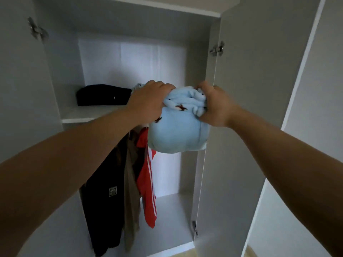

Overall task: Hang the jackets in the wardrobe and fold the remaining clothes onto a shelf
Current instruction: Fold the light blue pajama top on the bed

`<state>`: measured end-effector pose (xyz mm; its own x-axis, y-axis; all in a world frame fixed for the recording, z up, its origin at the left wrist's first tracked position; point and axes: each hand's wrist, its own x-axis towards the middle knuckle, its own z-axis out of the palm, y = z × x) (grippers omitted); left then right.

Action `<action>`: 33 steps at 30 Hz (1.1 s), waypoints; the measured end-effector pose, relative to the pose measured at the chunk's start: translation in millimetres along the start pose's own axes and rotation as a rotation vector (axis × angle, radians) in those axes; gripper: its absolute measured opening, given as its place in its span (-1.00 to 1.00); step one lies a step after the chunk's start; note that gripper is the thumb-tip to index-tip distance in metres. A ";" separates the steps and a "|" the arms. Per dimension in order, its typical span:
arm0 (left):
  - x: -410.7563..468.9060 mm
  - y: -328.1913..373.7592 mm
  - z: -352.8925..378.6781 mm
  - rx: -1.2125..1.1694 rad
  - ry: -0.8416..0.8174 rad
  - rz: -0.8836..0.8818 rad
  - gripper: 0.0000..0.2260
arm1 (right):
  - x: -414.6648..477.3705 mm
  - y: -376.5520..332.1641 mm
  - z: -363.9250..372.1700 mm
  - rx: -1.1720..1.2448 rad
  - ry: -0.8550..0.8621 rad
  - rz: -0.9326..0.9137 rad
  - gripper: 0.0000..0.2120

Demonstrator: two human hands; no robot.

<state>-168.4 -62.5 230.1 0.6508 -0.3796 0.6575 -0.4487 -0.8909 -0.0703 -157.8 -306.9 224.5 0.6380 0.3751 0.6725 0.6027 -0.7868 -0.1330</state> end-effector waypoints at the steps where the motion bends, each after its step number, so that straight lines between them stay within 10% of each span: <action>1: 21.2 -14.3 4.6 0.019 0.038 0.008 -0.43 | 21.9 9.3 6.8 -0.005 0.037 -0.001 -0.54; 13: 226.5 -149.7 109.8 0.185 0.285 0.057 -0.28 | 221.3 127.4 103.9 -0.139 0.281 -0.016 -0.58; 27: 372.6 -222.6 250.2 0.334 0.449 0.124 -0.55 | 366.9 268.1 206.9 -0.378 0.428 -0.095 -0.71; 33: 387.7 -233.5 344.6 0.485 0.166 0.064 -0.62 | 381.2 321.2 281.7 -0.375 0.073 0.088 -0.60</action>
<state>399.7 -87.5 242.9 0.5075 -0.4279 0.7479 -0.1229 -0.8951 -0.4287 414.0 -278.6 233.0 0.6358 0.2732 0.7219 0.3218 -0.9439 0.0737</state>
